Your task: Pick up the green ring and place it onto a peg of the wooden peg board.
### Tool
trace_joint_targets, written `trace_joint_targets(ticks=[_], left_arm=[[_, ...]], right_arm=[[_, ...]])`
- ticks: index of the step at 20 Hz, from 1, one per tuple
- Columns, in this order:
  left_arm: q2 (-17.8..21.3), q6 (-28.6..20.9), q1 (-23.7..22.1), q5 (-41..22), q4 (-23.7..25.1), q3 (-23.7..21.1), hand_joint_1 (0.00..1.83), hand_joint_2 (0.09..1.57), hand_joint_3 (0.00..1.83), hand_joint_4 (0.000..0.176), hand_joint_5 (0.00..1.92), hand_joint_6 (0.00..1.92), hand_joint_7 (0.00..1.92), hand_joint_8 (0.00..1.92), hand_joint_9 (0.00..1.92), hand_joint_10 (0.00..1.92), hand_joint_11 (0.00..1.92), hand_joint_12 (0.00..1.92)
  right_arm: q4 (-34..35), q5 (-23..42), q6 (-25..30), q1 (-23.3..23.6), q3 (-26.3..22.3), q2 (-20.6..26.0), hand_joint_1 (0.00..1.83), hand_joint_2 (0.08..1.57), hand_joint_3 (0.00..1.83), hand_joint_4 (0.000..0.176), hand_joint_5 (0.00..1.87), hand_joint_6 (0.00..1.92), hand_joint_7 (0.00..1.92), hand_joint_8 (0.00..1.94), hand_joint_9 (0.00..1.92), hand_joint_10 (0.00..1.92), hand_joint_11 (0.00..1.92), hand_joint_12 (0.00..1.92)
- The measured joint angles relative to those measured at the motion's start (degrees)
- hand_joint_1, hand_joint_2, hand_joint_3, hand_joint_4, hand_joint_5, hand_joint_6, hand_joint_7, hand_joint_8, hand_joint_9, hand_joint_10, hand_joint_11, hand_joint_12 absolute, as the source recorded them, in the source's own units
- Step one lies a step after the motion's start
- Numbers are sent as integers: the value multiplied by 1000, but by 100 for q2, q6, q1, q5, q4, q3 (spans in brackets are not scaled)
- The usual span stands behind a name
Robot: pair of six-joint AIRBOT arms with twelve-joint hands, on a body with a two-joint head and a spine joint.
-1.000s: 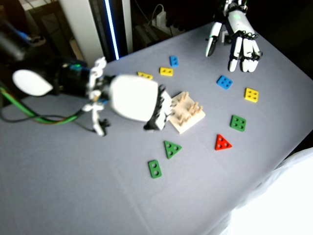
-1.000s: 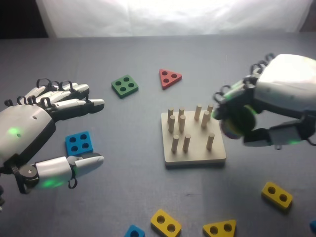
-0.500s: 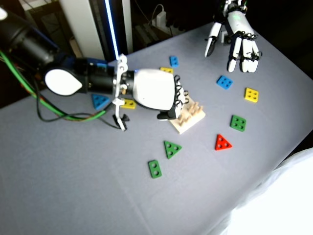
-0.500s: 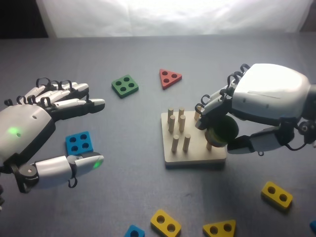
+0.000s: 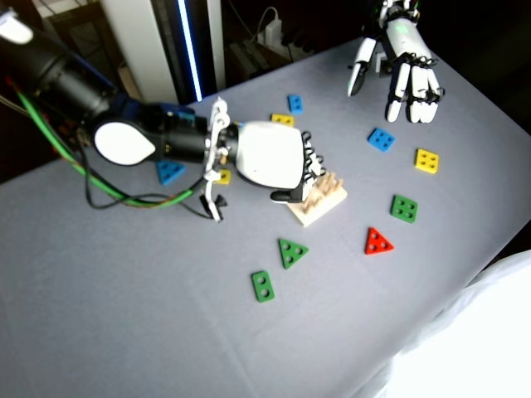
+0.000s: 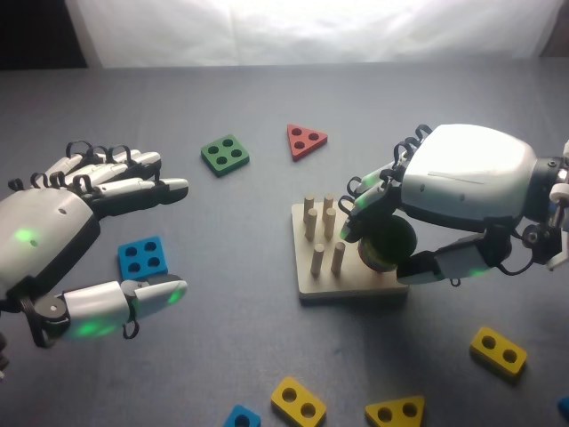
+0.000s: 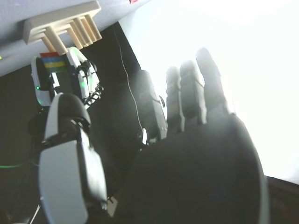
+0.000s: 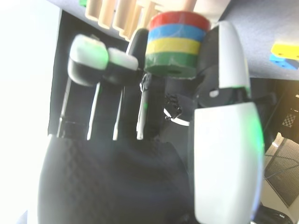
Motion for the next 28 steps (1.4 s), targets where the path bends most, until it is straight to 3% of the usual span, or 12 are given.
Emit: trace_joint_targets(ticks=[4, 8, 10, 11, 13, 20, 21, 23, 24, 25, 26, 28], left_arm=[[0, -15, 0, 4, 0, 0, 698, 1026, 0, 74, 549, 2, 266, 2, 249, 5, 0, 691], [0, -26, 0, 4, -4, 0, 691, 1031, 1, 79, 543, 1, 264, 1, 242, 2, 0, 700], [0, -42, 0, 4, -9, 0, 717, 1028, 0, 66, 560, 6, 267, 1, 252, 5, 0, 714], [0, -44, 2, 4, -9, 0, 690, 1039, 1, 73, 552, 2, 263, 0, 244, 1, 0, 687], [0, -57, 7, 4, -24, 0, 715, 1039, 0, 60, 566, 1, 262, 0, 229, 0, 0, 627], [0, -61, 31, 0, -26, 0, 730, 1041, 0, 52, 569, 0, 243, 0, 229, 4, 0, 610], [0, -61, 31, -7, -26, 0, 723, 1046, 0, 52, 564, 1, 243, 2, 224, 2, 0, 622], [0, -79, 31, -24, -24, 0, 798, 1037, 0, 35, 568, 0, 243, 0, 209, 0, 0, 661], [0, -94, 31, -55, -24, 0, 798, 1037, 0, 35, 568, 0, 243, 0, 209, 0, 0, 661], [0, -127, 48, -138, -33, -7, 822, 1040, 0, 11, 586, 3, 270, 4, 245, 8, 0, 768], [0, -219, 79, -264, -55, -7, 755, 1068, 4, 0, 610, 3, 332, 8, 296, 11, 0, 848], [0, -387, 129, -514, -57, -7, 762, 1080, 2, 0, 605, 0, 339, 3, 269, 3, 0, 723]], right_arm=[[22, -15, 2, 0, 13, -28, 1222, 1223, 1, 0, 881, 880, 721, 1652, 918, 1815, 1029, 1886], [26, -33, 2, 0, -17, -28, 1240, 1182, 0, 0, 918, 824, 822, 1484, 970, 1363, 982, 1551], [31, -33, 0, 0, -55, -26, 1191, 1212, 3, 0, 802, 1080, 796, 1459, 768, 1273, 779, 1576], [26, -33, 13, 0, -61, -26, 1130, 1123, 0, 0, 689, 551, 645, 862, 687, 1152, 679, 1509], [-2, -46, 109, 0, -87, -15, 1118, 1048, 0, 0, 767, 18, 602, 275, 540, 822, 449, 1275], [136, 186, 122, -4, -225, 125, 1086, 1054, 0, 5, 738, 0, 630, 13, 608, 153, 284, 1043], [168, 232, 122, -4, -251, 127, 1082, 1047, 0, 7, 742, 1, 635, 9, 656, 160, 278, 1209], [310, 382, 122, -17, -378, 251, 1071, 1050, 0, 44, 722, 0, 625, 2, 590, 102, 167, 1124], [374, 573, 133, -42, -437, 358, 1071, 1050, 0, 44, 722, 0, 625, 2, 590, 102, 167, 1124], [590, 861, 131, -120, -481, 483, 962, 1049, 0, 53, 756, 6, 666, 12, 669, 122, 171, 1308], [977, 1244, 127, -229, -520, 643, 974, 1069, 3, 4, 774, 1, 704, 11, 648, 77, 139, 1188], [1556, 1777, 122, -461, -549, 839, 976, 1117, 4, 0, 734, 1, 709, 8, 623, 46, 150, 967]])
